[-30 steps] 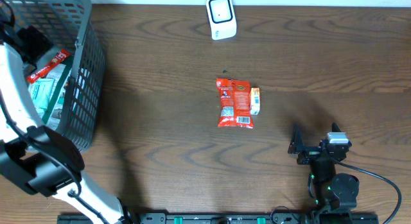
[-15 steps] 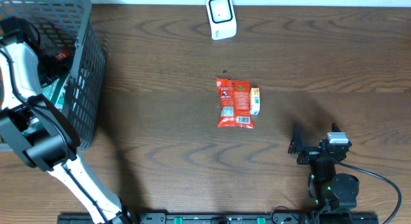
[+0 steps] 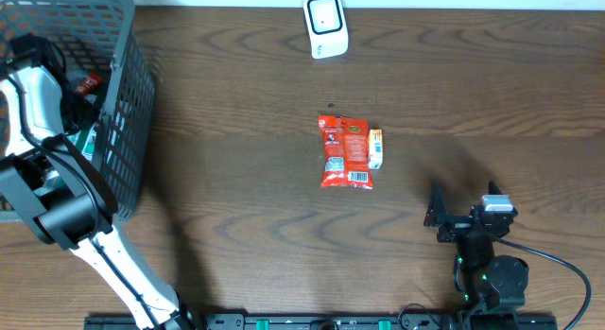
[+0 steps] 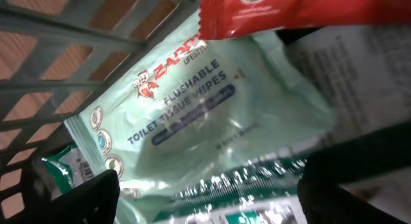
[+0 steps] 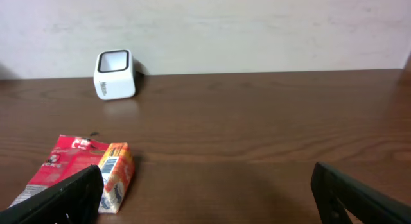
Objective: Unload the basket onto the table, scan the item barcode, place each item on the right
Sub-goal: 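Reach the left gripper down onto the green tissue-wipes pack and grasp it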
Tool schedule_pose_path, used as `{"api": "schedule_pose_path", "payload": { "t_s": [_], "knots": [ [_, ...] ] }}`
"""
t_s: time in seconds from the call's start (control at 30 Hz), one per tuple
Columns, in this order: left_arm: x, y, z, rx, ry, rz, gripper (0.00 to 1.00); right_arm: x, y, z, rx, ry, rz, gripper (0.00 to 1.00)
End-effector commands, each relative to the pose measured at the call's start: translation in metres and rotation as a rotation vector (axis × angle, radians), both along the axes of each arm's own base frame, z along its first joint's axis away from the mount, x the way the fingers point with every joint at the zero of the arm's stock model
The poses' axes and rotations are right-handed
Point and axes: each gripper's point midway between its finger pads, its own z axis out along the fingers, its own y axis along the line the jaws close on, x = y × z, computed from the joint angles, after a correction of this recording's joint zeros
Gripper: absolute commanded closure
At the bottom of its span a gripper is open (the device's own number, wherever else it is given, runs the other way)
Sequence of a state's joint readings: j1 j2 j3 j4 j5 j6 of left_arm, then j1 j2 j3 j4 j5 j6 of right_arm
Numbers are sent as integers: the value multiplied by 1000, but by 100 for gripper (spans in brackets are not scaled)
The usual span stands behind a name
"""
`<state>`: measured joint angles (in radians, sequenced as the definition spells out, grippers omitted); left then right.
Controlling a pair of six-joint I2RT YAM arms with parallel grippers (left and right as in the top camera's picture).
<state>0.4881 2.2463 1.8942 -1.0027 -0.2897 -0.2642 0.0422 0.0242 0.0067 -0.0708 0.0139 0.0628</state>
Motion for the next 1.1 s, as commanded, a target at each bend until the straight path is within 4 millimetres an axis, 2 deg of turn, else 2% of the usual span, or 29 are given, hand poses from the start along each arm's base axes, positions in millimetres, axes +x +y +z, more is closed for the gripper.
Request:
{"api": "schedule_pose_path", "payload": {
  "t_s": [0.0,0.13,0.17,0.2,0.27,0.33,0.4,0.47,0.57,0.83,0.87,1.07],
  "knots": [
    [-11,2,-16,16,49,1,11,0,-2,-1,-11,1,-5,1],
    [-14,1,-28,16,51,2,11,0,-2,-1,-11,1,-5,1],
    [-14,1,-28,16,51,2,18,0,-2,-1,-11,1,-5,1],
    [-14,1,-28,19,49,-1,33,0,-2,-1,-11,1,-5,1],
    [-12,6,-21,47,51,-27,47,0,-2,-1,-11,1,-5,1],
    [-11,14,-12,96,57,-30,47,0,-2,-1,-11,1,-5,1],
    [-11,20,-7,125,55,-26,41,0,-2,-1,-11,1,-5,1],
    [-9,21,-6,131,47,-32,36,0,-2,-1,-11,1,-5,1],
    [-4,24,-5,141,44,-74,36,0,-2,-1,-11,1,-5,1],
    [-8,30,-15,137,52,-62,33,0,-2,-1,-11,1,-5,1],
    [-8,30,-16,137,51,-62,34,0,-2,-1,-11,1,-5,1],
    [-9,26,-21,120,50,-65,52,0,-2,-1,-11,1,-5,1]
  ]
}}
